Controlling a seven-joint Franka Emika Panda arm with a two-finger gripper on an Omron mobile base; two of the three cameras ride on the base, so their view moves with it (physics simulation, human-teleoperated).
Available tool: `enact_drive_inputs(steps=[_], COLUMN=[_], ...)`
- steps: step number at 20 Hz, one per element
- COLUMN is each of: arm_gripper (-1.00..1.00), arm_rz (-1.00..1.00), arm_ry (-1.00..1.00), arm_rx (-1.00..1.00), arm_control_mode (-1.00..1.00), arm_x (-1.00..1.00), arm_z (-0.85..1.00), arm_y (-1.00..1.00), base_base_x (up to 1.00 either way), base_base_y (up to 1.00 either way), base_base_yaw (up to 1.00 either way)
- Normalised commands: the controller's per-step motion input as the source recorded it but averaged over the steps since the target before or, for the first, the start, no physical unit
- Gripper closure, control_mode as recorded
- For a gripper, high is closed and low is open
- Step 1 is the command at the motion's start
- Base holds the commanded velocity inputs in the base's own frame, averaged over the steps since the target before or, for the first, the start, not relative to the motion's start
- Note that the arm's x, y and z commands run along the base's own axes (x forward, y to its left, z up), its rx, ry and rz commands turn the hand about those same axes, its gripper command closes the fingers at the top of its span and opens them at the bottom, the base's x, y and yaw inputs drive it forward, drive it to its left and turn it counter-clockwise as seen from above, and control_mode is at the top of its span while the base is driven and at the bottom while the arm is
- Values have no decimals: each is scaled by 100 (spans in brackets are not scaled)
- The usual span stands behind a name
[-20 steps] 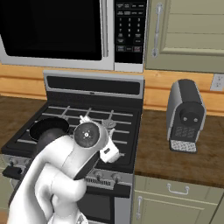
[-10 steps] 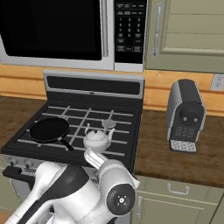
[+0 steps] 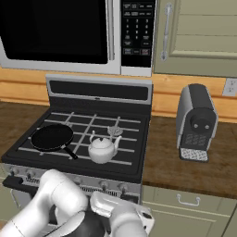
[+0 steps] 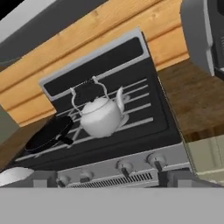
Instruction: Pick the kettle from the counter and place it on a stove burner. Then turn the burner on.
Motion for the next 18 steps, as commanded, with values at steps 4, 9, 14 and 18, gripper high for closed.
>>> enact_drive_inputs(steps=[4, 9, 14, 18], arm_gripper=[-100, -100, -100, -100], arm_rz=[7, 6, 2, -3], arm_ry=[-34, -25, -18, -2], arm_rx=[-28, -30, -20, -1], arm_control_mode=[-100, -100, -100, -100], arm_x=[0, 10, 38, 50], arm_z=[-86, -73, -45, -9], arm_y=[9, 18, 32, 31], base_base_x=[0, 0, 0, 0], base_base_y=[0, 0, 0, 0], base_base_yaw=[0, 0, 0, 0])
